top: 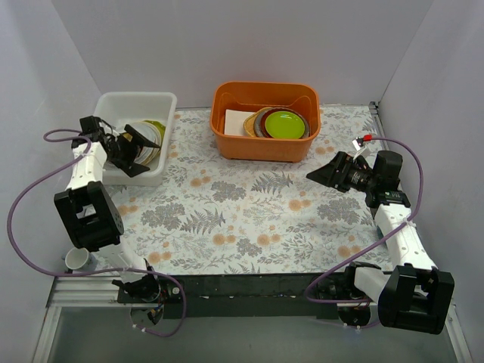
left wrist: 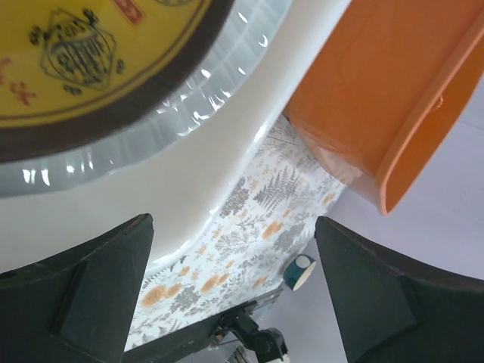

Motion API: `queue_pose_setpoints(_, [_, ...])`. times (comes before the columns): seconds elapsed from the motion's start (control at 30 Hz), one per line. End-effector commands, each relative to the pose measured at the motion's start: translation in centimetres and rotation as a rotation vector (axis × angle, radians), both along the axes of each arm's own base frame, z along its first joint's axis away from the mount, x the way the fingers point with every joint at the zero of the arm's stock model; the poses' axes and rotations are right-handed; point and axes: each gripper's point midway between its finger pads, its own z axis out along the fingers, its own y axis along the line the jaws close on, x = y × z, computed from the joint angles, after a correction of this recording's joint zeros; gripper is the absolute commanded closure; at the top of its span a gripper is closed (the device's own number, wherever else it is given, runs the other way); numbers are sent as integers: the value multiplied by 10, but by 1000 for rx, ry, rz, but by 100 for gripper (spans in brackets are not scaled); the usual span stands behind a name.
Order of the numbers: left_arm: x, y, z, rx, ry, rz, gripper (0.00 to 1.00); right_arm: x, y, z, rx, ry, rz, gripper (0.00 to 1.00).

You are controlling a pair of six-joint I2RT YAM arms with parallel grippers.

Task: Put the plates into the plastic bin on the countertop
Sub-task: Reset both arms

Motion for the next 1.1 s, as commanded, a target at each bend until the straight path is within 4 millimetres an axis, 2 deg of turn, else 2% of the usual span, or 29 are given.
queue_pose_setpoints(0.0, [-1, -15, 44, -70, -125, -11, 12, 4, 1, 27, -7, -100, 20, 4])
queue_pose_setpoints(0.17, [-4, -23, 64, -93, -208, -54, 12, 4, 2, 27, -4, -98, 22, 3])
queue_pose_setpoints(0.33, [-4, -17, 84, 44, -291, -99, 9, 4, 1, 26, -14, -97, 20, 3])
queue_pose_setpoints(0.47, [-6, -25, 101, 181, -349, -131, 6, 5, -1, 23, -32, -83, 13, 3])
queue_pose_setpoints(0.53, [-11, -40, 110, 238, -389, -179, 2, 5, -3, 20, -43, -75, -1, 2])
queue_pose_setpoints(0.63, [-18, -66, 116, 305, -433, -258, 2, 5, -8, 15, -83, -58, -21, 2])
queue_pose_setpoints(0.7, [-27, -81, 115, 334, -449, -302, 2, 7, -11, 16, -116, -71, -24, 2])
queue_pose_setpoints(0.87, [-48, -97, 111, 410, -461, -352, 2, 6, -21, 5, -189, -43, -63, 2])
queue_pose_setpoints(1.07, [-76, -115, 86, 499, -426, -398, 2, 7, -41, -3, -299, -35, -166, 2])
